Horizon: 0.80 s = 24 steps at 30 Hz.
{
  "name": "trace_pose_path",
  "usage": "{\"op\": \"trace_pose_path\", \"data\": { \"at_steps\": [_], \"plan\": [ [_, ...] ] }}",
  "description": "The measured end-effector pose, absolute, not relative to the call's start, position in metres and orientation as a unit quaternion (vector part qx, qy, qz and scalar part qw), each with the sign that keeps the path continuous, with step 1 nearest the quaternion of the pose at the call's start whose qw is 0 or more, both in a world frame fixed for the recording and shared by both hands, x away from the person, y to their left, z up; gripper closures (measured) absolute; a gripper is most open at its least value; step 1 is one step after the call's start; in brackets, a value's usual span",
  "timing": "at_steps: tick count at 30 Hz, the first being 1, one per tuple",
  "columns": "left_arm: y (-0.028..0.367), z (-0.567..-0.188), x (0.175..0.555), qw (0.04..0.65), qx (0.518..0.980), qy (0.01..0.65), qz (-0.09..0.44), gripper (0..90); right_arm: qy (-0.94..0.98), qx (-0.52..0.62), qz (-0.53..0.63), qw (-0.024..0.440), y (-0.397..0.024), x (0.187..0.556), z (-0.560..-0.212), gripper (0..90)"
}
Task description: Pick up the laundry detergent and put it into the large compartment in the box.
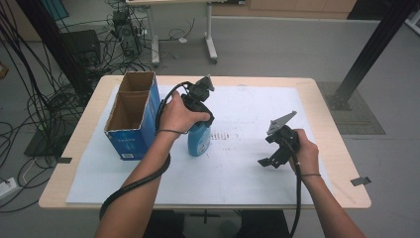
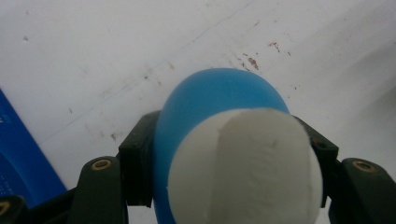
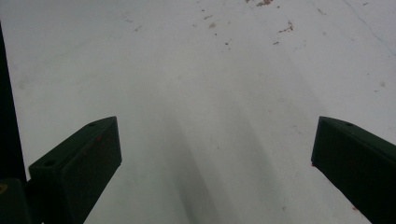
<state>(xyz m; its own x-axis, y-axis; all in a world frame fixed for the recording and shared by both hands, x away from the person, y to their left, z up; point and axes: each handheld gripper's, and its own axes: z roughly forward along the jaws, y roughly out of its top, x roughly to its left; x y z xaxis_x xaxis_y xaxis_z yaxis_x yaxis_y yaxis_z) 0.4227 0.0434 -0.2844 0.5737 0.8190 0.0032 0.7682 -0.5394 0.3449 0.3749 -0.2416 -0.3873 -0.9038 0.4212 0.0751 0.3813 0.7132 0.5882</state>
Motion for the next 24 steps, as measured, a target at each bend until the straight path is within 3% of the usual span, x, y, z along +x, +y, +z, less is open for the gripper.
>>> {"op": "trace_pose_path", "data": {
  "at_steps": [24],
  "plan": [
    [0.042, -0.273, 0.420, 0.150, 0.874, 0.453, 0.090, 37.7, 0.926, 0.218, 0.307, 0.034, -0.241, 0.376, -0.387, 1.4]
  ]
}}
